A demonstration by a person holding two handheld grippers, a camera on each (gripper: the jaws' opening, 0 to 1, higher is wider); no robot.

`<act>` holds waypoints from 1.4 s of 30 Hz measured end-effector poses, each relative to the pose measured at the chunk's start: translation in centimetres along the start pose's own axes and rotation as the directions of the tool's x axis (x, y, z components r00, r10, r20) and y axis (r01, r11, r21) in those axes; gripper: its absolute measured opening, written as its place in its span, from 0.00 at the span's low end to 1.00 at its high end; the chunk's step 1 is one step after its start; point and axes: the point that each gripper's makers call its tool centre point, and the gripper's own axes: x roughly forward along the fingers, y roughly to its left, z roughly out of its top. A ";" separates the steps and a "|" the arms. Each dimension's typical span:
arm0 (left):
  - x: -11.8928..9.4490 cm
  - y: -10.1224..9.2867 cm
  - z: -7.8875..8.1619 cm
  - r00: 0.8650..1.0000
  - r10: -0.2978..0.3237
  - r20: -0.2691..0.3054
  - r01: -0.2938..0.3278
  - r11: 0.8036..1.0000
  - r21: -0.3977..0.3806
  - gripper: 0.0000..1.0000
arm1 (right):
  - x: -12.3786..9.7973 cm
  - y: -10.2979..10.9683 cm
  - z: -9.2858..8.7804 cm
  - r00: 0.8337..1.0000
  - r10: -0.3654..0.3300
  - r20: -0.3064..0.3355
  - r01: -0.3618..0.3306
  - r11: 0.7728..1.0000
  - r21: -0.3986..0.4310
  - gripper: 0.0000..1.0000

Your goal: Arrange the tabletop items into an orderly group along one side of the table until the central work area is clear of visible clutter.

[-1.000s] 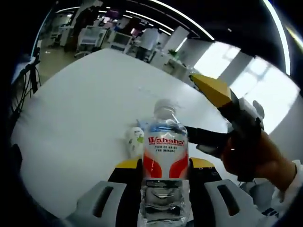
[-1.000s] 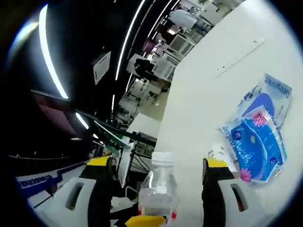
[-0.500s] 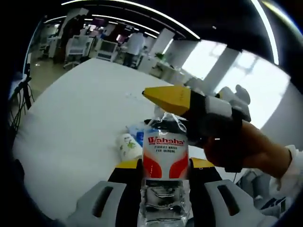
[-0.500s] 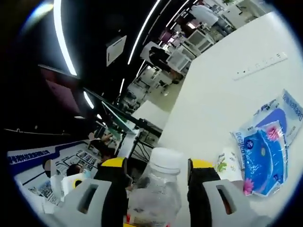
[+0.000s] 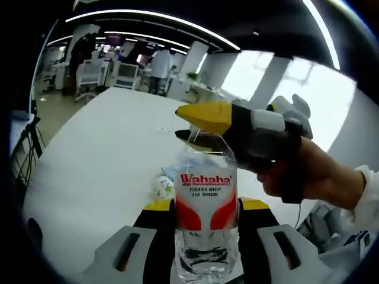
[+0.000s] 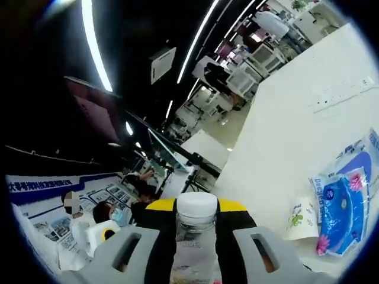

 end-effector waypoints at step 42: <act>-6.7 3.0 -1.0 0.994 0.098 0.052 -0.096 0.995 -0.041 0.64 | 6.3 -0.9 1.4 0.983 0.183 -0.018 -0.157 0.788 -0.595 0.20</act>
